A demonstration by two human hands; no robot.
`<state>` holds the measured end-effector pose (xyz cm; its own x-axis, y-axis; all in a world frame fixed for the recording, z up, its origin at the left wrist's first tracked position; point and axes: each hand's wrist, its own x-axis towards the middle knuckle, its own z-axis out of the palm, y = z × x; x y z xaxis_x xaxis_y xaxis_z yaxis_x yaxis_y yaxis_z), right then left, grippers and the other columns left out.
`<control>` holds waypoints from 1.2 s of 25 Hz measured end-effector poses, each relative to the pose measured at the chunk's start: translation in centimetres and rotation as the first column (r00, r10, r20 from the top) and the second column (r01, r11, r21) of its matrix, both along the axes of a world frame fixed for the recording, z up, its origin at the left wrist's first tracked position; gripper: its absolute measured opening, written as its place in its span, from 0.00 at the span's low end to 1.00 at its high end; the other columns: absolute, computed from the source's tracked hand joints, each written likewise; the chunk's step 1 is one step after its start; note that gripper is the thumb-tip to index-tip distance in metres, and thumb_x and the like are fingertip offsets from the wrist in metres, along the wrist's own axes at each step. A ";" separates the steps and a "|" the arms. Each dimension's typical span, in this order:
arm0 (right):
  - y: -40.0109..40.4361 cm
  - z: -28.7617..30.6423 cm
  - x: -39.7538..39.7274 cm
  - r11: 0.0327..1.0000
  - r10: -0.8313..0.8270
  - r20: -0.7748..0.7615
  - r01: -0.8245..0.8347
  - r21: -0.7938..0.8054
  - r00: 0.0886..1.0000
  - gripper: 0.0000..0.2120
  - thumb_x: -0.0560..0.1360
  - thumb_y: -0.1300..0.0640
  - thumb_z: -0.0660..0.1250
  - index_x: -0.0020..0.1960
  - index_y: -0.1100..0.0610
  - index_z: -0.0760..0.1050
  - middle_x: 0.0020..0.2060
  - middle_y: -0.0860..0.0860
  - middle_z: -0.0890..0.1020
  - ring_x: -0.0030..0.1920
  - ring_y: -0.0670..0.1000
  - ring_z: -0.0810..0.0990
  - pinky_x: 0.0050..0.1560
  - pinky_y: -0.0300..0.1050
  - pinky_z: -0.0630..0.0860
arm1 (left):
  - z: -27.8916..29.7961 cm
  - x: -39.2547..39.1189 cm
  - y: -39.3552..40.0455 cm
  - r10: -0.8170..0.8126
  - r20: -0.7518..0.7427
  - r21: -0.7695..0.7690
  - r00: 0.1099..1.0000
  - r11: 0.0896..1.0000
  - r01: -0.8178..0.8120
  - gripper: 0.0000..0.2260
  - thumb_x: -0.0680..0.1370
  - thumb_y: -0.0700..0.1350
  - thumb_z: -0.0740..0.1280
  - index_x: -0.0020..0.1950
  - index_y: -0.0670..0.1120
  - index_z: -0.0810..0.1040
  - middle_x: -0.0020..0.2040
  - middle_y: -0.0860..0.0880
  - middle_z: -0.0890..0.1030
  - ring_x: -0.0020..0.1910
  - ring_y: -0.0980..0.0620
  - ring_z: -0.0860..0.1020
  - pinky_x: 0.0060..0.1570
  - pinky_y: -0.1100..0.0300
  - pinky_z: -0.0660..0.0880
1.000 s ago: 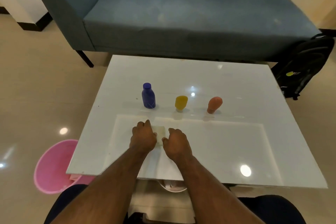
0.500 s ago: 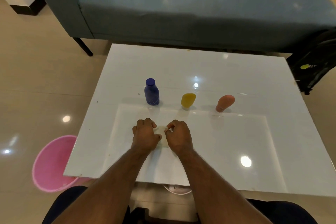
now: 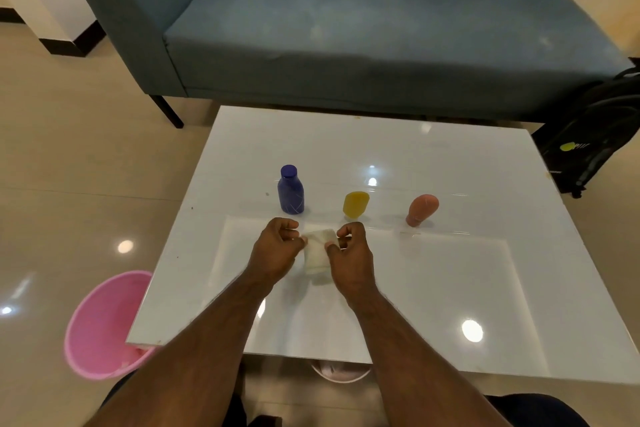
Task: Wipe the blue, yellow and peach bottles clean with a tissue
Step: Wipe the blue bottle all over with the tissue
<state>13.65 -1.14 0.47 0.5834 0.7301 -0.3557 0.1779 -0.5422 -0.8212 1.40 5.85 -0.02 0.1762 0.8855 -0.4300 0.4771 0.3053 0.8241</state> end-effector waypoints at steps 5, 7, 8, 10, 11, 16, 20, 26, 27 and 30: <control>0.2 0.2 0.2 0.992 -0.029 -0.003 0.030 0.121 1.000 0.04 0.78 0.59 0.65 0.52 0.54 0.76 0.48 0.47 0.80 0.50 0.49 0.78 0.59 0.44 0.75 | 2.7 -0.2 4.3 0.115 0.021 0.258 0.993 0.959 -0.117 0.23 0.75 0.41 0.74 0.69 0.45 0.72 0.68 0.46 0.75 0.66 0.44 0.75 0.59 0.55 0.74; 0.3 0.0 0.2 0.990 -0.037 -0.033 0.041 0.135 0.999 0.06 0.78 0.59 0.65 0.53 0.56 0.79 0.50 0.48 0.82 0.51 0.48 0.78 0.61 0.46 0.75 | 3.9 0.6 6.0 -0.003 -0.007 0.226 1.000 0.974 0.005 0.29 0.77 0.43 0.73 0.76 0.47 0.66 0.77 0.47 0.68 0.72 0.44 0.69 0.68 0.50 0.71; 0.3 -0.1 0.1 0.990 -0.038 -0.049 0.045 0.132 0.998 0.07 0.78 0.59 0.65 0.54 0.56 0.79 0.51 0.48 0.82 0.51 0.47 0.78 0.62 0.47 0.75 | 4.3 0.9 6.7 -0.061 -0.033 0.213 0.998 0.975 0.066 0.29 0.79 0.44 0.71 0.77 0.48 0.64 0.78 0.47 0.66 0.74 0.44 0.68 0.70 0.49 0.69; 0.3 -0.2 0.1 0.992 -0.030 -0.069 0.038 0.117 0.997 0.08 0.77 0.58 0.66 0.56 0.55 0.79 0.52 0.49 0.82 0.52 0.48 0.78 0.63 0.49 0.74 | 4.4 1.2 7.9 -0.139 -0.071 0.224 0.988 0.963 0.151 0.25 0.81 0.46 0.68 0.77 0.47 0.66 0.77 0.47 0.69 0.74 0.44 0.69 0.68 0.52 0.68; 0.2 -0.2 0.2 0.994 -0.023 -0.075 0.031 0.106 0.997 0.09 0.77 0.57 0.66 0.56 0.55 0.79 0.53 0.49 0.81 0.52 0.48 0.78 0.63 0.49 0.73 | 4.4 1.2 8.2 -0.159 -0.080 0.237 0.984 0.956 0.174 0.22 0.82 0.46 0.67 0.75 0.47 0.69 0.74 0.47 0.73 0.72 0.44 0.71 0.66 0.55 0.68; -0.4 1.9 0.6 0.989 0.005 -0.090 0.008 0.149 0.996 0.07 0.77 0.57 0.66 0.54 0.52 0.78 0.51 0.45 0.80 0.50 0.45 0.77 0.59 0.43 0.74 | 5.9 0.5 7.9 -0.127 0.007 0.281 0.992 0.952 0.119 0.14 0.81 0.49 0.68 0.65 0.46 0.76 0.58 0.49 0.81 0.57 0.48 0.79 0.52 0.57 0.74; -1.8 5.6 0.6 0.963 0.027 -0.161 0.017 0.270 0.987 0.07 0.77 0.60 0.66 0.50 0.50 0.79 0.48 0.42 0.80 0.50 0.45 0.78 0.52 0.39 0.77 | 8.0 -0.5 5.5 0.096 0.373 -0.061 0.923 0.995 -0.079 0.18 0.78 0.54 0.70 0.64 0.48 0.74 0.58 0.46 0.82 0.58 0.42 0.81 0.49 0.50 0.82; -6.0 9.4 -1.1 0.943 0.174 -0.491 0.000 0.334 0.853 0.07 0.76 0.64 0.67 0.52 0.57 0.79 0.54 0.51 0.80 0.55 0.53 0.79 0.49 0.50 0.81 | 11.0 -1.1 0.5 0.286 0.494 -0.302 0.821 0.942 -0.146 0.20 0.78 0.59 0.68 0.63 0.48 0.75 0.53 0.44 0.84 0.49 0.41 0.83 0.48 0.46 0.82; -6.6 9.8 -1.4 0.937 0.186 -0.501 0.002 0.350 0.845 0.07 0.76 0.64 0.67 0.52 0.57 0.78 0.54 0.52 0.80 0.55 0.53 0.80 0.49 0.50 0.81 | 11.4 -1.1 -0.3 0.293 0.498 -0.313 0.816 0.938 -0.146 0.21 0.78 0.60 0.68 0.62 0.48 0.75 0.53 0.43 0.84 0.50 0.41 0.83 0.48 0.46 0.82; -8.2 10.9 -2.1 0.922 0.179 -0.511 0.037 0.385 0.840 0.07 0.76 0.64 0.66 0.53 0.58 0.78 0.55 0.53 0.80 0.55 0.54 0.80 0.50 0.52 0.81 | 13.0 -1.4 -2.6 0.300 0.533 -0.376 0.791 0.922 -0.096 0.22 0.77 0.63 0.66 0.61 0.48 0.76 0.54 0.42 0.85 0.51 0.40 0.84 0.47 0.46 0.83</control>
<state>11.53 -9.33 11.33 0.3252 0.8998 -0.2910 -0.3148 -0.1871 -0.9305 -0.03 3.23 12.99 0.3140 0.7631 -0.5649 -0.1500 0.6274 0.7641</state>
